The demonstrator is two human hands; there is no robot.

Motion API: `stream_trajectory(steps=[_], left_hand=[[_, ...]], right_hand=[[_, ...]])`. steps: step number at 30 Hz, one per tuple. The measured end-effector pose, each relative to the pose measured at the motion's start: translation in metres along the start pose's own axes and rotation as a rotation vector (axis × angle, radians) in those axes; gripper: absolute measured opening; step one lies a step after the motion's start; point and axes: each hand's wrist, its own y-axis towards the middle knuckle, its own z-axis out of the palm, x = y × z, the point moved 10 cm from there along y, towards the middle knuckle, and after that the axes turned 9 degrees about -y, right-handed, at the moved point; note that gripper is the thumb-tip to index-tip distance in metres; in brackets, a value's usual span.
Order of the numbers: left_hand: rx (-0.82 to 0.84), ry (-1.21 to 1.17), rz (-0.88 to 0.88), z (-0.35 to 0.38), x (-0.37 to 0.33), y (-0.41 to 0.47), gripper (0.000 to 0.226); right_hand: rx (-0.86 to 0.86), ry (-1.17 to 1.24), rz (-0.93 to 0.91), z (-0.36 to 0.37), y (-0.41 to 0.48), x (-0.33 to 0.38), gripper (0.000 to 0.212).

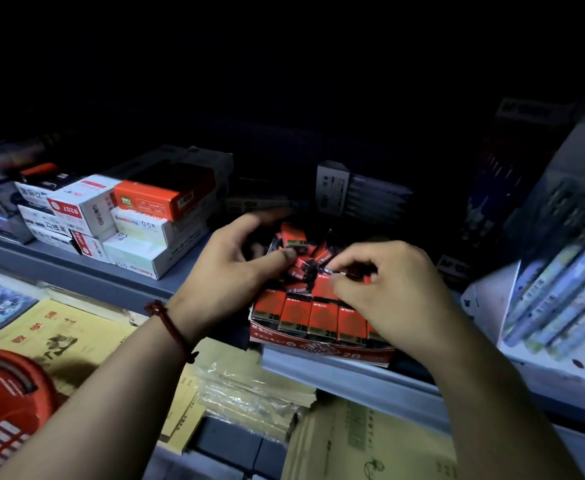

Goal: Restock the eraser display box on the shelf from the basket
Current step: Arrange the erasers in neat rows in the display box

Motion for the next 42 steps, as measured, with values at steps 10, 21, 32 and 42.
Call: stream_trajectory(steps=[10, 21, 32, 42], left_hand=[[0.168, 0.033, 0.081, 0.008, -0.028, -0.016, 0.059], [0.235, 0.125, 0.173, 0.027, -0.044, -0.023, 0.057], [0.093, 0.152, 0.149, -0.011, -0.028, -0.013, 0.032], [0.117, 0.164, -0.042, -0.017, -0.006, -0.011, 0.019]], right_hand=[[-0.207, 0.217, -0.007, -0.023, -0.001, 0.001, 0.011], [-0.054, 0.507, 0.052, -0.011, 0.002, -0.002, 0.022], [-0.105, 0.293, 0.131, -0.021, 0.002, -0.032, 0.012], [0.001, 0.052, 0.054, -0.014, -0.002, -0.018, 0.018]])
